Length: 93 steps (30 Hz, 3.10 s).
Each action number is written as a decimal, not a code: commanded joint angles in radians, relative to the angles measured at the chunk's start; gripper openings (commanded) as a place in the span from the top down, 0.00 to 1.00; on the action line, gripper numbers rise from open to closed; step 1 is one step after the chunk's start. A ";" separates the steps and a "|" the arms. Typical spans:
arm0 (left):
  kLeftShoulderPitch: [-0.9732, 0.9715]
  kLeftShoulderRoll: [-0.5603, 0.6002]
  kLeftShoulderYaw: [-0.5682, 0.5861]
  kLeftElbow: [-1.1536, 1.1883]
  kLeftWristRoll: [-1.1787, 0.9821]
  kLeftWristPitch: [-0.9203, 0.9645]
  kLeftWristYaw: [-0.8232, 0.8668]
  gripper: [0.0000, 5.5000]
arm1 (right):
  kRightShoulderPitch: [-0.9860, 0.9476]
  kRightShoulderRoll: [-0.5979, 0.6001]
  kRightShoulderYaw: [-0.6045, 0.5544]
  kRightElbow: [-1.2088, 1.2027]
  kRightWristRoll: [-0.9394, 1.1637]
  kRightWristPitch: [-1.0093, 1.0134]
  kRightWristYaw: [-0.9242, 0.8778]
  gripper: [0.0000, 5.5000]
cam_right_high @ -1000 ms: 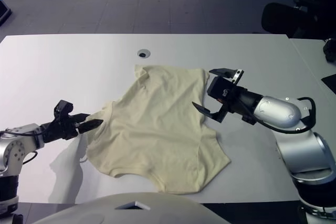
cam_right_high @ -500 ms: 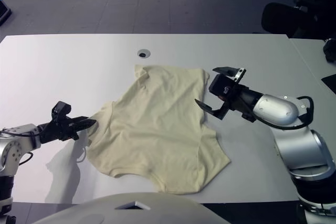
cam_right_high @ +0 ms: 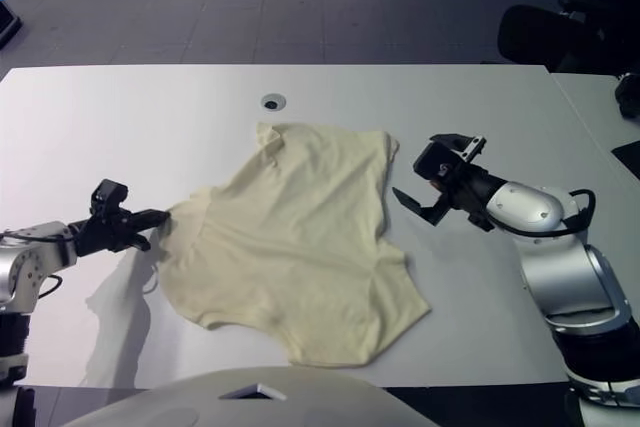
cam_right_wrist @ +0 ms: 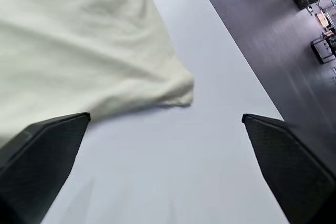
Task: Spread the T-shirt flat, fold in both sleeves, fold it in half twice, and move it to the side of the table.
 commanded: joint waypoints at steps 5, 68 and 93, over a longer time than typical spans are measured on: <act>0.003 0.022 0.032 0.021 0.016 0.044 0.035 0.99 | 0.009 0.015 0.009 -0.013 -0.019 0.030 -0.027 0.02; -0.201 -0.213 0.359 -0.442 -0.405 0.594 0.357 0.18 | 0.529 0.550 -0.371 -0.428 0.523 0.867 -0.072 0.20; -0.174 -0.210 0.304 -0.446 -0.413 0.541 0.369 0.02 | 0.581 0.362 -0.297 -0.422 0.560 0.753 -0.088 0.95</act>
